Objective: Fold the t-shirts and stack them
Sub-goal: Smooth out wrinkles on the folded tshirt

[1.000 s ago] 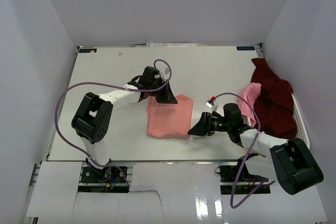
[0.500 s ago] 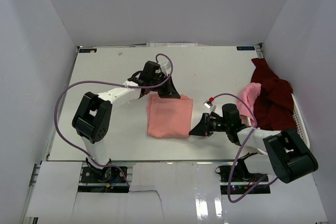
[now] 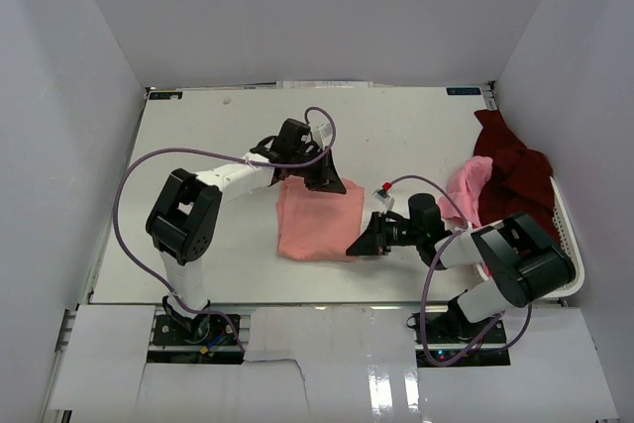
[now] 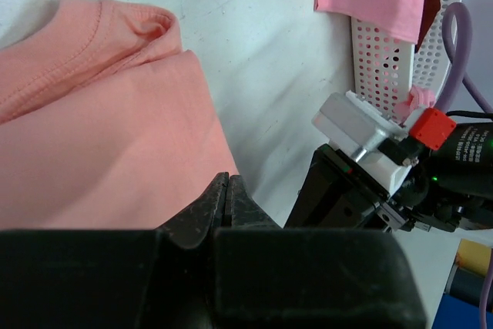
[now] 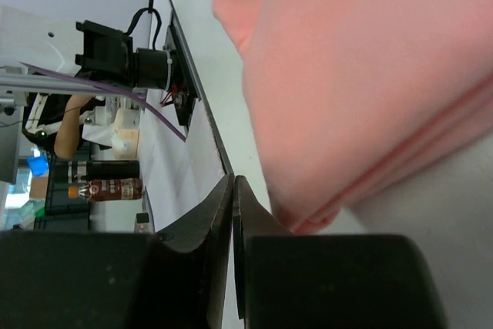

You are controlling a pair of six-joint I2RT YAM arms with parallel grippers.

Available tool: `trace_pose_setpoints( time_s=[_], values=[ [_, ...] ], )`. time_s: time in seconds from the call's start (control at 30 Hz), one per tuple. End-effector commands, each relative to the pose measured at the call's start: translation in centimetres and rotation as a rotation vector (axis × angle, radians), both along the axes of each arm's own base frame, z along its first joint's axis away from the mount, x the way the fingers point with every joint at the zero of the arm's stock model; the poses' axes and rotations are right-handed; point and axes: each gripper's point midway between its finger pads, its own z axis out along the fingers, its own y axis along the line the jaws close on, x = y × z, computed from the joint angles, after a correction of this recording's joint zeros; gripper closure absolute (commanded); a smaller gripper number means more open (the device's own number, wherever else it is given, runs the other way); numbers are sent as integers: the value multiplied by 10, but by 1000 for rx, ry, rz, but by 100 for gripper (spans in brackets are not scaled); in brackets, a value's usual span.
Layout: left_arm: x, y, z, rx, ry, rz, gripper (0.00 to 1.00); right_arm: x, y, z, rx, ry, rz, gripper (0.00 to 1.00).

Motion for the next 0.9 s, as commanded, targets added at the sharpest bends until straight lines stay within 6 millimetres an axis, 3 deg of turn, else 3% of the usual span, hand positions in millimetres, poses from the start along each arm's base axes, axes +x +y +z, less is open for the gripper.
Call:
trace_pose_setpoints(
  time_s=[0.0,0.17,0.37,0.67,0.87],
  values=[
    [-1,-6,20,-34,-51,-42,90,7,21,27,81,-88,47,92],
    [-3,-4,19,-27,-54,-43,90,7,34,21,90,-75,71,92],
    [-7,3,19,-8,-60,-27,90,16,40,-9,75,-33,55,92],
    [-24,13,14,-14,-35,-17,90,33,34,-48,-88,-61,-5,92],
    [-43,19,8,-57,-17,-31,90,35,31,-55,-152,-71,-17,92]
  ],
)
